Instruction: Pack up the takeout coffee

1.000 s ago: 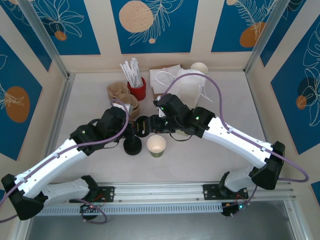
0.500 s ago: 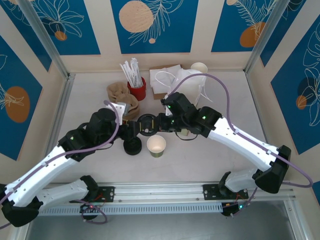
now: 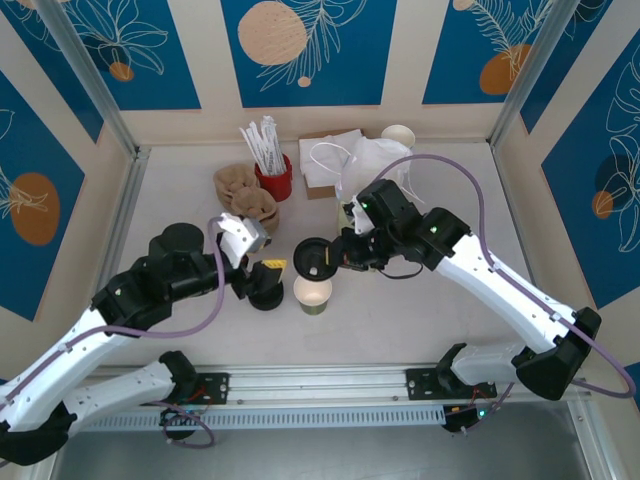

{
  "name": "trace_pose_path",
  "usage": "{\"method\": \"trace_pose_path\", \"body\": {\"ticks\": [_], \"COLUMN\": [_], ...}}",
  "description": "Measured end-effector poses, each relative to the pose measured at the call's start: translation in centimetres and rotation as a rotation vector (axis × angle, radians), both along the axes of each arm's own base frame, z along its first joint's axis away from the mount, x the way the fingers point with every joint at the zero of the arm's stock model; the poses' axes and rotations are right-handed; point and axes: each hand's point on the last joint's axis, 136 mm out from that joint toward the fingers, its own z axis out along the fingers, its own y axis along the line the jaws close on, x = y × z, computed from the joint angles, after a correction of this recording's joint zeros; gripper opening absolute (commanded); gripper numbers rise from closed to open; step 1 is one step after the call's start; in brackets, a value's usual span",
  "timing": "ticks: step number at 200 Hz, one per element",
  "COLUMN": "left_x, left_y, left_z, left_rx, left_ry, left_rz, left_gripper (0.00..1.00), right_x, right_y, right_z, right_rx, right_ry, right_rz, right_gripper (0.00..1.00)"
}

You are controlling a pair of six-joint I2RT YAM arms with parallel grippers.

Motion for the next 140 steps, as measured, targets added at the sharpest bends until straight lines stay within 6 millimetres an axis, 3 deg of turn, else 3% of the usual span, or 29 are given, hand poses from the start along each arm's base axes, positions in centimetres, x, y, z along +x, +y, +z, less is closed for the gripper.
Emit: {"method": "trace_pose_path", "body": {"ticks": [56,93,123,140], "left_x": [-3.2,-4.1,-4.6,-4.5], "left_y": [-2.2,-3.6,-4.9,-5.5], "left_z": [-0.1,-1.8,-2.9,-3.3], "left_rx": [0.087,0.156,0.206,0.228], "left_ry": [-0.233,-0.356,-0.418,-0.443], "left_rz": [-0.294,-0.409,-0.470,-0.484], "left_gripper": [0.66,0.71,0.71,0.66], "right_x": [-1.9,-2.9,-3.7,-4.1], "right_y": [-1.8,-2.5,-2.8,-2.8], "right_z": [0.4,0.2,0.3,0.3], "right_rx": [0.058,0.087,0.099,0.103], "right_ry": [0.132,0.218,0.256,0.269], "right_rz": [0.037,0.057,0.081,0.096], "right_gripper": [0.05,0.05,0.05,0.05]}}
